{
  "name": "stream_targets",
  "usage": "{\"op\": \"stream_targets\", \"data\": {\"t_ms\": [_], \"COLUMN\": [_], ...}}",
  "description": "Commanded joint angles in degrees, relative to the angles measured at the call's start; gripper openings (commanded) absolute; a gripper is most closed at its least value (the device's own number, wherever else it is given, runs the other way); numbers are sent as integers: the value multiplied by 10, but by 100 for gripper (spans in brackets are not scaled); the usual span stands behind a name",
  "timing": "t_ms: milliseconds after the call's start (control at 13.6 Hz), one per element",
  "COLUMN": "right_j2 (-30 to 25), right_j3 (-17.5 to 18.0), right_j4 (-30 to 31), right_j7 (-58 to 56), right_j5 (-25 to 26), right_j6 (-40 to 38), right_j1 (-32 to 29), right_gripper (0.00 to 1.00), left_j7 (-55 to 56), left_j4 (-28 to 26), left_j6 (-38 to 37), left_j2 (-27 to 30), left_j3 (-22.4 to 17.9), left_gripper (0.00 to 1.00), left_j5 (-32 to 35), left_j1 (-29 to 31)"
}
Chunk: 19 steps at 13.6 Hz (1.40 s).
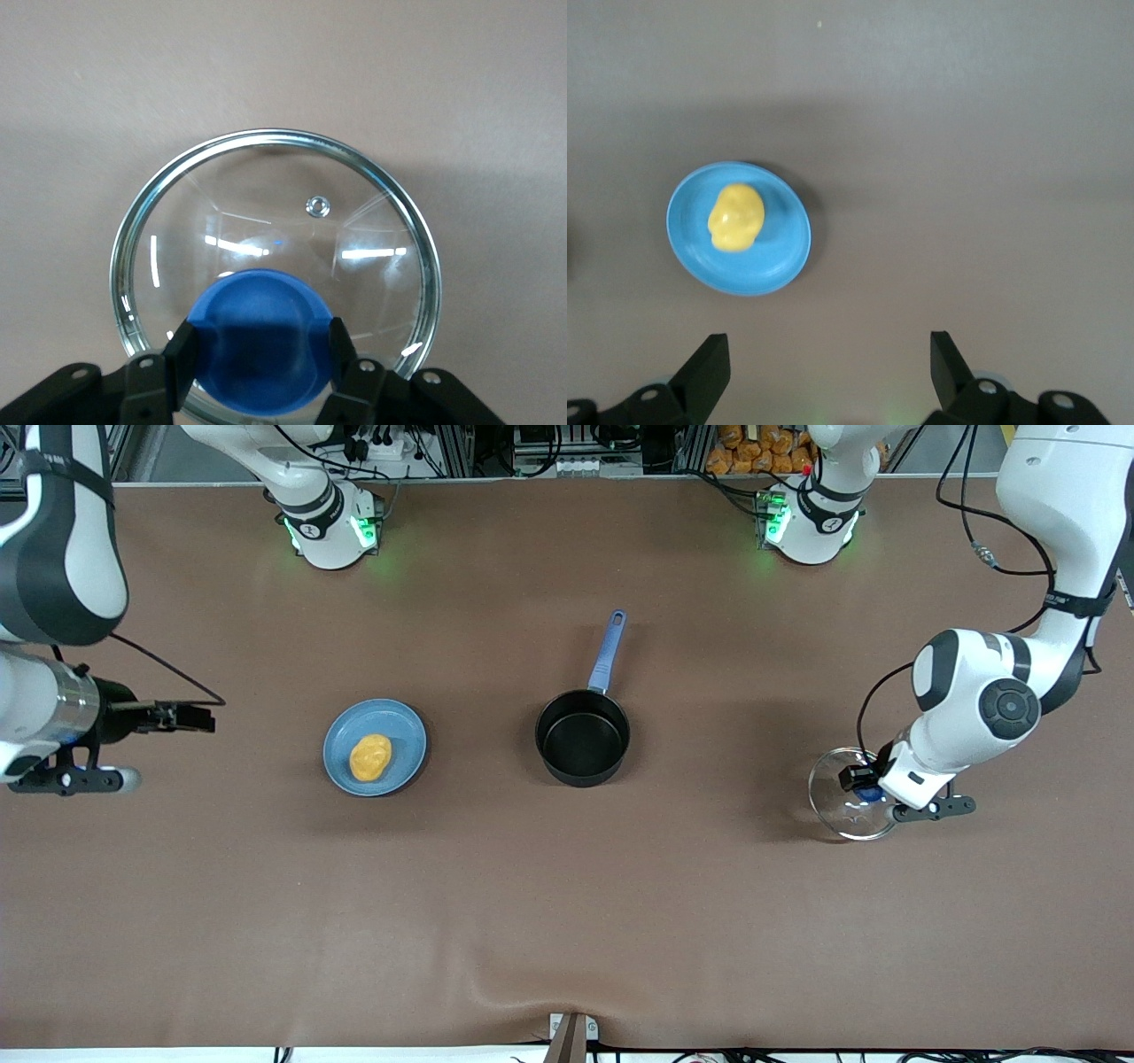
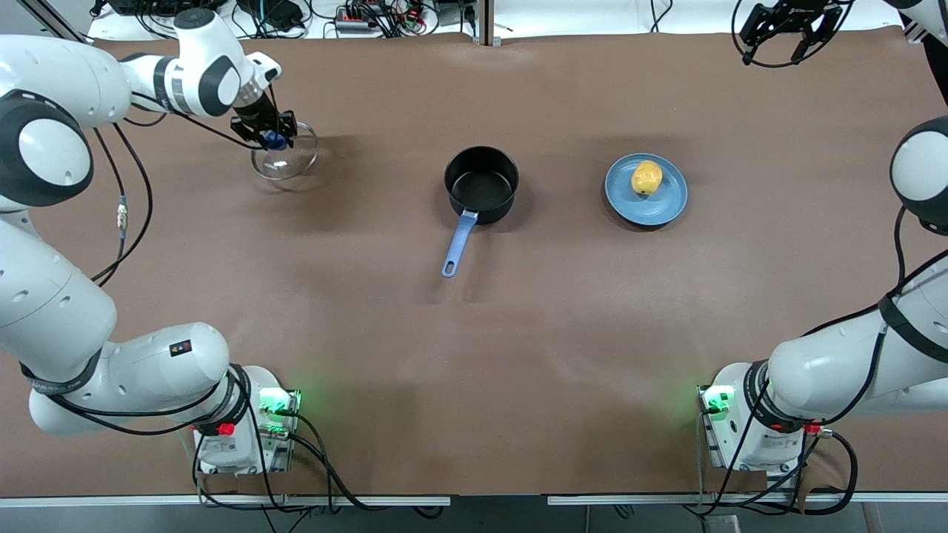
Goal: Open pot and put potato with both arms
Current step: 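Lift the glass lid off the saucepan and carry it aside with the left gripper, then set the lid down with the left gripper while the right gripper reaches the potato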
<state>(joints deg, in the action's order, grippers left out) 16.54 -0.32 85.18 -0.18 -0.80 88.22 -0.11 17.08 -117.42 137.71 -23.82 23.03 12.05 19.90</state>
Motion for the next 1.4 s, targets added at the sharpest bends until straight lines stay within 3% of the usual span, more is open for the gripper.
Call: {"op": "stream_targets", "data": {"t_ms": [0, 148, 369, 443, 516, 590, 811, 959, 1107, 1328], "right_j2": [27, 36, 38, 38, 37, 37, 38, 39, 66, 67], "right_j3": [3, 3, 4, 3, 3, 4, 4, 4, 3, 4], "right_j4": [-17, -1, 65, 94, 126, 149, 197, 233, 244, 286], "right_j7": [54, 119, 126, 132, 152, 160, 185, 208, 207, 206], "right_j5": [-6, -51, -99, -103, -104, -104, -104, -104, -101, -100], "right_j6": [5, 21, 73, 103, 139, 166, 235, 294, 324, 380], "right_j1": [3, 10, 17, 28, 36, 40, 66, 93, 108, 110], "right_gripper": [100, 100, 100, 100, 100, 100, 100, 100, 100, 100], "left_j7": [-6, -6, -6, -6, -6, -3, -6, -13, -21, -30], "left_j4": [-4, -3, 0, 0, 1, 3, 12, 38, 102, 249], "left_j6": [10, 22, 33, 35, 35, 34, 28, -15, -98, -304], "left_j2": [-8, -19, -31, -32, -33, -34, 2, 42, 72, 81], "left_j3": [2, 2, 2, 2, 2, 2, 3, 5, 10, 50], "left_gripper": [0, 0, 0, 16, 64, 100, 100, 100, 100, 100], "left_j5": [8, 22, 26, 27, 28, 28, 29, 28, 21, -11], "left_j1": [1, 11, 18, 19, 20, 19, 20, 23, 23, 23]}}
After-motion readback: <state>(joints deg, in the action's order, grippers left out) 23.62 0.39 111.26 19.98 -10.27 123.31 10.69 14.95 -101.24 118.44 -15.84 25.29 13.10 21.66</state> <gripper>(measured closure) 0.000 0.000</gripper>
